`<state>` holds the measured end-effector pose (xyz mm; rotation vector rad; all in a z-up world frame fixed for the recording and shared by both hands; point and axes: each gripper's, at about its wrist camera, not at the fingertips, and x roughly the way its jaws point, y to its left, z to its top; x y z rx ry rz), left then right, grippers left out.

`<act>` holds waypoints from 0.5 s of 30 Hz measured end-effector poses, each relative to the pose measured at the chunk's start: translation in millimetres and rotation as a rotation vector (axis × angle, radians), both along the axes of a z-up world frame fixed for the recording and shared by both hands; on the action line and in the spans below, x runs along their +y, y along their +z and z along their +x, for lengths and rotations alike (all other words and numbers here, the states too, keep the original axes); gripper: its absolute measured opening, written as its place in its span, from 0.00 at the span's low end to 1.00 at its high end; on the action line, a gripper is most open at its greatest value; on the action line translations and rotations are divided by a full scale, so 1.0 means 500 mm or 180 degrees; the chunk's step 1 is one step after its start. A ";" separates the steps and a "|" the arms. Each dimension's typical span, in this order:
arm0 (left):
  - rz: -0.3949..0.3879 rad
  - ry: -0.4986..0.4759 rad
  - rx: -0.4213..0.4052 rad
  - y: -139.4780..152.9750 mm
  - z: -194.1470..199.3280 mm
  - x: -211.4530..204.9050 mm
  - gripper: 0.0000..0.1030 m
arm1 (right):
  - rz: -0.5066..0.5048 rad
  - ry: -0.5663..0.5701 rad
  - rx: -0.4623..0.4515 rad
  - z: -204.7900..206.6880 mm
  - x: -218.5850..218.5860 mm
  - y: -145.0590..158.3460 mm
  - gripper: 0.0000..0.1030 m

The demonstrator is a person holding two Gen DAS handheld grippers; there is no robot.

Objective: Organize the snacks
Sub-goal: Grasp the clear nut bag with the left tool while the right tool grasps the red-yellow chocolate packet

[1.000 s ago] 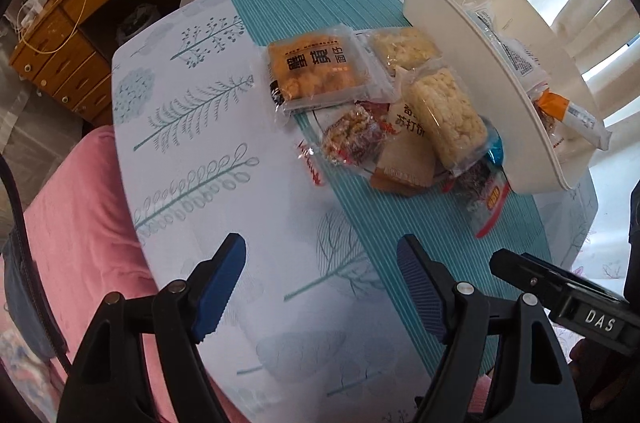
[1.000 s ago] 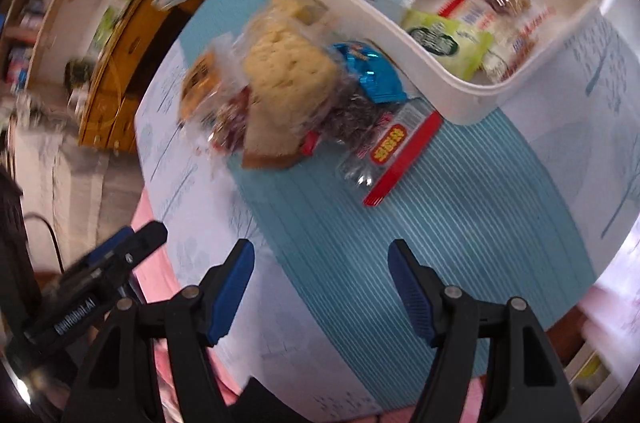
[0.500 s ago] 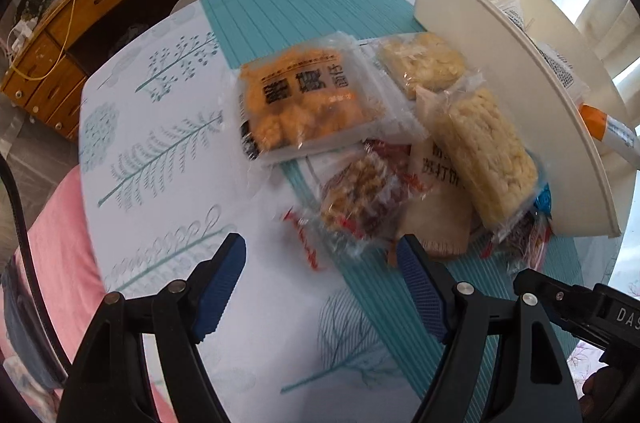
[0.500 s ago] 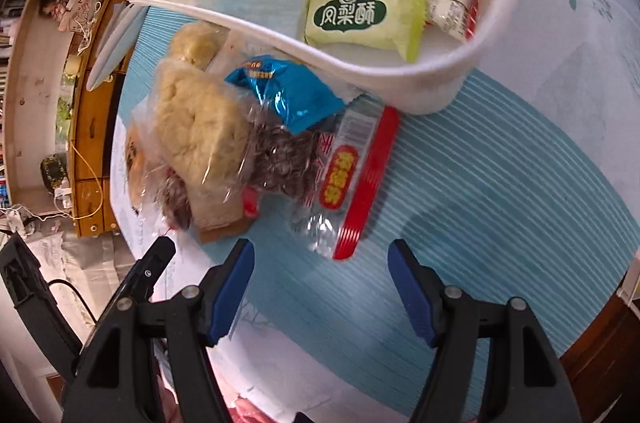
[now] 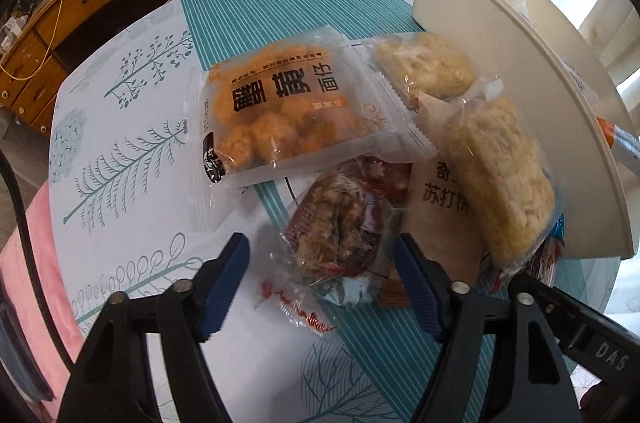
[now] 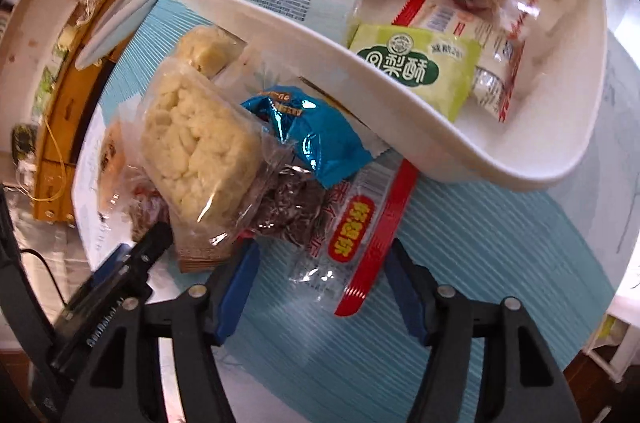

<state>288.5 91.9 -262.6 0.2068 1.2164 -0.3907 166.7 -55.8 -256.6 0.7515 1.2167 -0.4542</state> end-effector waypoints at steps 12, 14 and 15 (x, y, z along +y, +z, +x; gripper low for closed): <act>-0.0035 0.0066 0.0082 -0.007 0.007 0.003 0.44 | -0.0090 0.0029 0.0022 0.011 0.006 0.004 0.24; -0.0028 0.0083 0.0092 -0.004 0.001 0.005 0.43 | -0.0073 0.0045 0.0013 0.005 0.005 0.003 0.21; -0.0026 0.0100 0.0100 -0.002 -0.003 0.008 0.43 | -0.0054 0.0057 0.0005 0.005 0.005 0.004 0.19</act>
